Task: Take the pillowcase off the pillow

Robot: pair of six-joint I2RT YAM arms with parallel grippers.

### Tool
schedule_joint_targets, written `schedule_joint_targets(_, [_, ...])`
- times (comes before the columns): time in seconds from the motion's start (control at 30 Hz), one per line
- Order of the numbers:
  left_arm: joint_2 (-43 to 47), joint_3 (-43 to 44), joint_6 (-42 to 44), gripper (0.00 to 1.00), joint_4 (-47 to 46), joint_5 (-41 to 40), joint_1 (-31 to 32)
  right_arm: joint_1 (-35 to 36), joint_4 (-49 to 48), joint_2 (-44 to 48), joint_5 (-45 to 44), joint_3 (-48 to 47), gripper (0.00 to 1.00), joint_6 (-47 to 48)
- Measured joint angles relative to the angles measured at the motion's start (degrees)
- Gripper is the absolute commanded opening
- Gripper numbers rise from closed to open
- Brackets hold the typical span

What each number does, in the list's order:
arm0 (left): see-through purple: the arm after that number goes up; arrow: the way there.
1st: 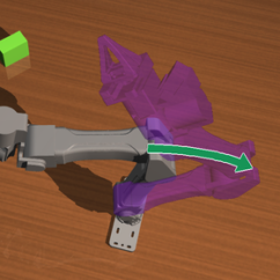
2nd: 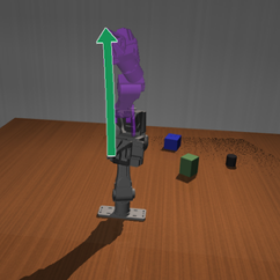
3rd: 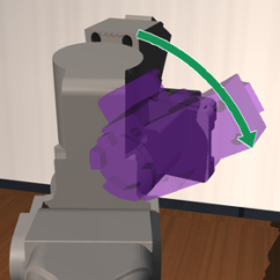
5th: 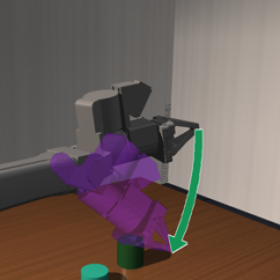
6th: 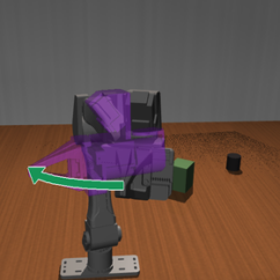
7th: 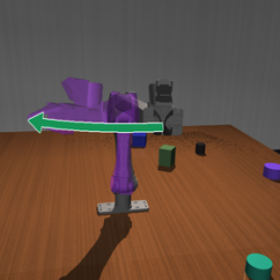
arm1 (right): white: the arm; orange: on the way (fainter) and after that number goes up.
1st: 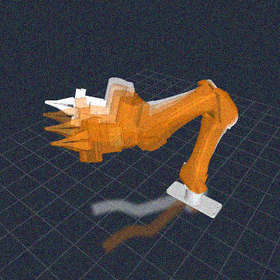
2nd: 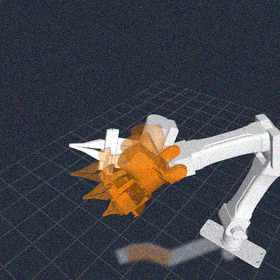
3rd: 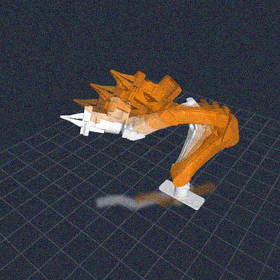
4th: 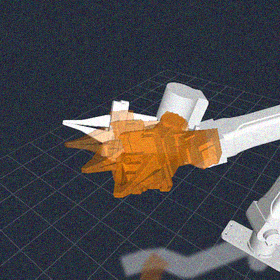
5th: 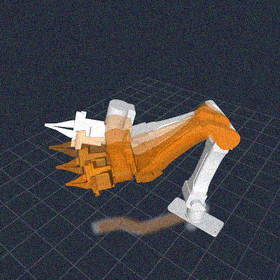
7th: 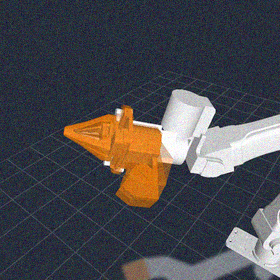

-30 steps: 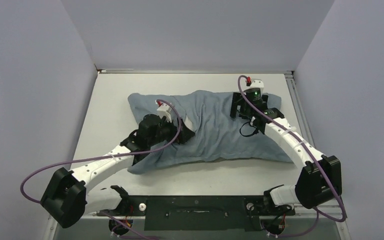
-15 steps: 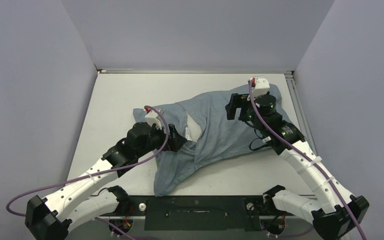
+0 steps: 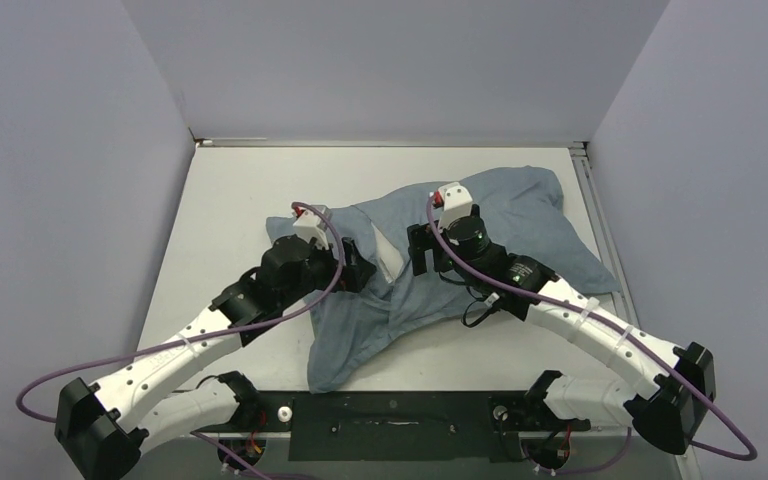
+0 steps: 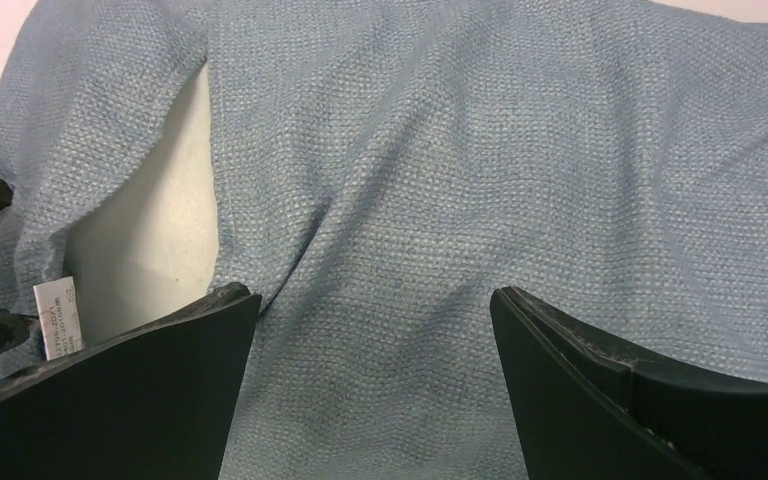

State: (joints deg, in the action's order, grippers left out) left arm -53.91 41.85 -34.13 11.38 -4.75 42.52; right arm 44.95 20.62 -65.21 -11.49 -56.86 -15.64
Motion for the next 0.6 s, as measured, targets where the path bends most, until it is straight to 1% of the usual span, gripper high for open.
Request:
schedule_joint_targets(0.1, [-2.25, 2.86, 1.01, 0.96, -0.02, -1.36, 1.9, 1.51, -1.05, -0.55, -2.69, 0.92, 0.9, -0.39])
schedule_joint_targets(0.27, [-4.83, 7.02, 3.41, 0.96, 0.42, -5.51, 3.23, 1.6, -2.56, -0.68, -5.55, 2.75, 0.9, -1.6])
schedule_joint_targets(0.43, [-7.96, 10.14, 6.47, 0.96, 1.51, -11.58, 3.56, 1.6, -4.2, -0.68, -6.51, 4.52, 0.9, -2.4])
schedule_joint_targets(0.6, [-12.35, 13.09, 9.51, 0.96, 3.56, -16.41, 6.12, 1.62, -5.42, -0.68, -6.58, 6.14, 0.9, -3.15])
